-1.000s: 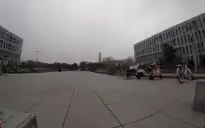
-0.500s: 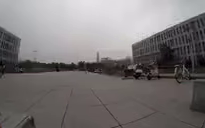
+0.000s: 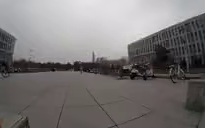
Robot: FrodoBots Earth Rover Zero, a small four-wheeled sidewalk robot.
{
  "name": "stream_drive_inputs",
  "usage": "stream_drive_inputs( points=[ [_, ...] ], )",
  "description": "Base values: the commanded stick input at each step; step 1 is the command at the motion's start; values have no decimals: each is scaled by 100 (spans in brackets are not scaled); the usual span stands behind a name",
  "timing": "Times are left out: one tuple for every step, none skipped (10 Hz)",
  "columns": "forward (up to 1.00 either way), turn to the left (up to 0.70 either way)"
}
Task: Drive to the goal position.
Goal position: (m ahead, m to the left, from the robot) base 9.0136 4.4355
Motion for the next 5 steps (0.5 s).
stream_drive_inputs(
  points=[
    [36,-1],
    [70,-1],
    [70,-1],
    [70,-1],
    [70,-1]
  ],
)
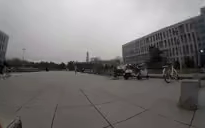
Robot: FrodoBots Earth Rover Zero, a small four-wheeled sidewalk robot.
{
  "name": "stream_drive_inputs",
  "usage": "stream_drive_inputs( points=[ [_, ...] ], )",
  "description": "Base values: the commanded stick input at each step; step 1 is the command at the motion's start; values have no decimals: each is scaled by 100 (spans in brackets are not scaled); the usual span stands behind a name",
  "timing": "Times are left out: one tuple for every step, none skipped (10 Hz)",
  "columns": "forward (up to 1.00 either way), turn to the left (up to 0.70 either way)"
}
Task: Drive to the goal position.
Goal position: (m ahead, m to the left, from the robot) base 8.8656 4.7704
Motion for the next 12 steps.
stream_drive_inputs(
  points=[
    [70,-1],
    [70,-1],
    [70,-1],
    [70,-1],
    [70,-1],
    [70,-1],
    [70,-1],
    [70,-1],
    [70,-1],
    [70,-1],
    [70,-1],
    [70,-1]
  ],
)
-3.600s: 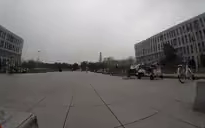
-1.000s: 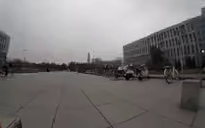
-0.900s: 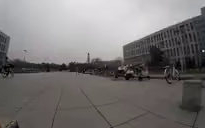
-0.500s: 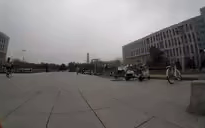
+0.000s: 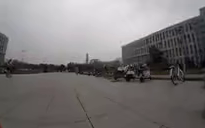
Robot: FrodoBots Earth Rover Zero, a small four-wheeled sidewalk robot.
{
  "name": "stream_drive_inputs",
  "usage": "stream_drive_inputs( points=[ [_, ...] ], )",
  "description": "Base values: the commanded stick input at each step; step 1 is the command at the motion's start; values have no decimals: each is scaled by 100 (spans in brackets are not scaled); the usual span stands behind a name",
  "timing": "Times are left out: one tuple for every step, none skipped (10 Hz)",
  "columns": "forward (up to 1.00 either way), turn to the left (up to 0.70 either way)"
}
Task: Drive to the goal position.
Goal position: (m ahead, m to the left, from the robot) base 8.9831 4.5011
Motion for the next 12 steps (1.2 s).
stream_drive_inputs(
  points=[
    [70,-1],
    [70,12],
    [70,34],
    [70,34],
    [70,34],
    [70,34],
    [70,34],
    [70,23],
    [70,-1],
    [70,-1],
    [70,-1],
    [70,-1]
  ],
)
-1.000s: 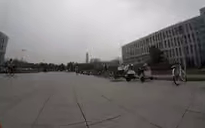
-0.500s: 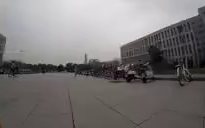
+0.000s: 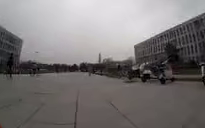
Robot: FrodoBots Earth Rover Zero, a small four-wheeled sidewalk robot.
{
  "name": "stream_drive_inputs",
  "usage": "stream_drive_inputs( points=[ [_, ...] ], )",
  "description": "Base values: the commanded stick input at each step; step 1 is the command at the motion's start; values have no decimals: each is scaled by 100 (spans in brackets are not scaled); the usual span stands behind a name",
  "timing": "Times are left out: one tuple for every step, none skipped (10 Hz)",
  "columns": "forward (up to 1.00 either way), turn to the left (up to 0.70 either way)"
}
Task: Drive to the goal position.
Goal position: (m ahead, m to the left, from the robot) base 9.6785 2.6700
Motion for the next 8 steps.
stream_drive_inputs(
  points=[
    [70,-1],
    [70,-1],
    [70,-1],
    [70,-1],
    [70,-1],
    [70,-1],
    [70,-1],
    [70,-1]
  ],
)
